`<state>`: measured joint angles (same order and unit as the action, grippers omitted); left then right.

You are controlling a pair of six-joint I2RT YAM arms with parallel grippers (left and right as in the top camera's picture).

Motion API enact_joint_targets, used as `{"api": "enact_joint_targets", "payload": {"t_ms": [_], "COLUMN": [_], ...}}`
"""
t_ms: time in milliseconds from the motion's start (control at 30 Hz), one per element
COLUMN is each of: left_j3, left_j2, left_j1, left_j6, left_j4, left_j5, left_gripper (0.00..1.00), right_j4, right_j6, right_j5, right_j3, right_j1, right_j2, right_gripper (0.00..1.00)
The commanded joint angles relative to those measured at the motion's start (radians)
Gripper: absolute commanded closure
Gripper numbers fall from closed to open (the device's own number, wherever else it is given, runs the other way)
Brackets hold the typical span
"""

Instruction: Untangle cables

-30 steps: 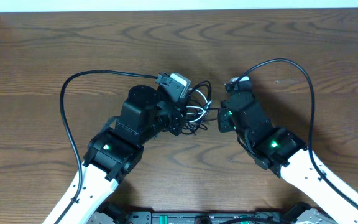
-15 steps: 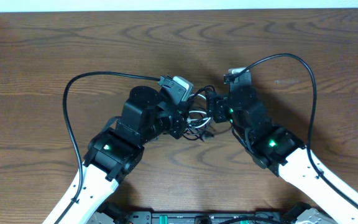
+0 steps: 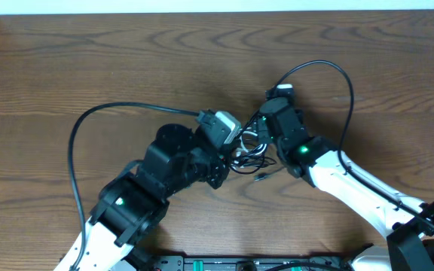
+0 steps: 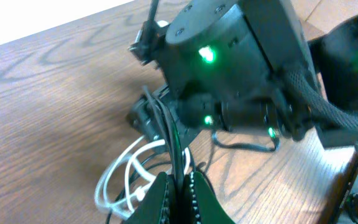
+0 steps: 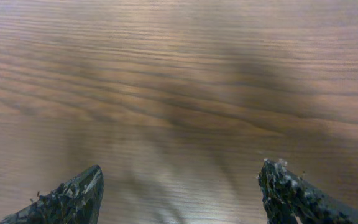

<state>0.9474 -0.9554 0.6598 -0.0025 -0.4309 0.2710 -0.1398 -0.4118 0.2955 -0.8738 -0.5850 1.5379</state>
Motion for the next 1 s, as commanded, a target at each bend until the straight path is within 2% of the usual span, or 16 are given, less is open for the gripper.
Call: {"api": "enact_joint_targets", "payload": {"t_ms": [0, 167, 433, 667, 700, 767, 867, 967], "left_j3": [0.006, 0.006, 0.006, 0.006, 0.006, 0.006, 0.006, 0.006], "left_j2": [0.089, 0.164, 0.186, 0.179, 0.173, 0.159, 0.120, 0.062], "left_j1": [0.007, 0.007, 0.006, 0.006, 0.006, 0.006, 0.006, 0.006], "left_j6": [0.010, 0.055, 0.055, 0.051, 0.050, 0.050, 0.051, 0.051], "left_j4": [-0.026, -0.107, -0.180, -0.184, -0.189, -0.202, -0.229, -0.246], "left_j5": [-0.101, -0.246, -0.389, -0.387, -0.384, -0.383, -0.384, -0.384], "left_gripper": [0.93, 0.93, 0.93, 0.92, 0.91, 0.78, 0.75, 0.73], "right_j4": [-0.038, -0.125, -0.214, -0.212, -0.207, -0.189, -0.165, -0.166], "right_j6": [-0.003, -0.003, -0.048, -0.040, -0.024, 0.039, 0.189, 0.310], "right_j5": [0.054, 0.054, 0.031, -0.268, -0.325, -0.455, -0.678, -0.755], "right_j3": [0.004, 0.004, 0.004, 0.004, 0.004, 0.004, 0.003, 0.003], "right_j1": [0.076, 0.188, 0.364, 0.438, 0.437, 0.429, 0.403, 0.366], "right_j2": [0.011, 0.011, 0.011, 0.011, 0.011, 0.011, 0.011, 0.011], "right_gripper": [0.24, 0.22, 0.19, 0.18, 0.18, 0.16, 0.11, 0.06]}}
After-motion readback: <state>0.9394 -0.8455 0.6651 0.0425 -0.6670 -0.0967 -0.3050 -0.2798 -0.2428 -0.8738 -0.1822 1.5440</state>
